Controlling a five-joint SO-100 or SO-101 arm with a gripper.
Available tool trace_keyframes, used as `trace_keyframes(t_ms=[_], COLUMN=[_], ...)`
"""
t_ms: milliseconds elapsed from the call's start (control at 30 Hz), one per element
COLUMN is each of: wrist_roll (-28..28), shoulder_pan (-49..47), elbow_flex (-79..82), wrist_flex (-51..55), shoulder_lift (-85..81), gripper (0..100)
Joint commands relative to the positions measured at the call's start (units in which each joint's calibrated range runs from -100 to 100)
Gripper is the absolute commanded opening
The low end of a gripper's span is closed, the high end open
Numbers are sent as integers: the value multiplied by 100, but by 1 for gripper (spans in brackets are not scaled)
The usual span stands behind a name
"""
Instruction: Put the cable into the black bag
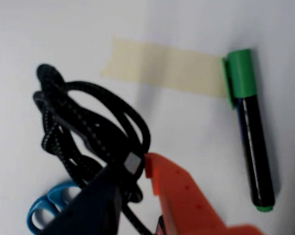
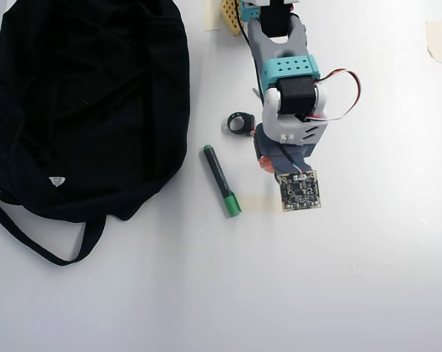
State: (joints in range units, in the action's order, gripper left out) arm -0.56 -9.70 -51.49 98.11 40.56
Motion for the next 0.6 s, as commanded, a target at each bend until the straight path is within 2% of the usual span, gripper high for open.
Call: trace_keyframes(t_ms=[0, 167, 567], wrist_roll=[19, 30, 119], shoulder_pan=[140, 289, 641], elbow_flex=[-250, 136, 2921], wrist_flex=[146, 154, 154], shoulder_lift=[-587, -1068, -3193], gripper=[2, 2, 2])
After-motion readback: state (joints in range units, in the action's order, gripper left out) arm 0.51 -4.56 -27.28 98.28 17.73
